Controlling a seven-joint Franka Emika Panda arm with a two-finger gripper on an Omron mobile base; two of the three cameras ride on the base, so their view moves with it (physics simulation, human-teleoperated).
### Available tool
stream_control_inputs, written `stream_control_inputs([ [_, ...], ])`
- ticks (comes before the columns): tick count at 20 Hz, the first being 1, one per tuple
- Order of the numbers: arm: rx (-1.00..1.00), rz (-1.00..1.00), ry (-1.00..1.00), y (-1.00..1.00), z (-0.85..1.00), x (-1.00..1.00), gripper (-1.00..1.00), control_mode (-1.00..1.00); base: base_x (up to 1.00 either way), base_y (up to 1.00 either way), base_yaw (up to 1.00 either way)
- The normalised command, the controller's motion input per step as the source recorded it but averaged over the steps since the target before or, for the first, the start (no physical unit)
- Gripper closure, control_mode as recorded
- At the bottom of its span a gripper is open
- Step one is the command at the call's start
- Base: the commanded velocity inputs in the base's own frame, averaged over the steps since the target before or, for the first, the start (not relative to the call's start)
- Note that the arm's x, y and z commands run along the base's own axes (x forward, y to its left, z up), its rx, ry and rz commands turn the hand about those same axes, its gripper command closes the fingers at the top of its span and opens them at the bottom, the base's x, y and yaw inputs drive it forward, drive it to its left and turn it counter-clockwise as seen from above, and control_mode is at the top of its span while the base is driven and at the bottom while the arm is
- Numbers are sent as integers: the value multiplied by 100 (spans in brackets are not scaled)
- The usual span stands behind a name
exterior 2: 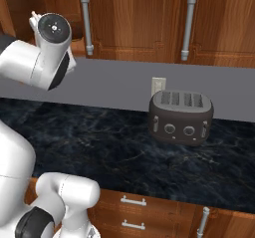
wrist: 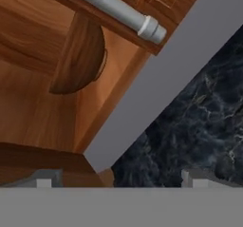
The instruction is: Move the bowls from the cabinet to the plates on the dining table.
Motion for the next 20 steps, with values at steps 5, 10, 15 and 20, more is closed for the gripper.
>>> stream_control_inputs([
  [5, 0, 6, -6, 21, 0, 1, -100, -100, 0, 0, 0],
  [10, 8, 13, 0, 26, 3, 0, -100, -100, 0, 0, 0],
  [15, 14, 17, 7, 28, 1, 0, -100, -100, 0, 0, 0],
  [20, 11, 17, 6, 34, 0, 0, -100, -100, 0, 0, 0],
])
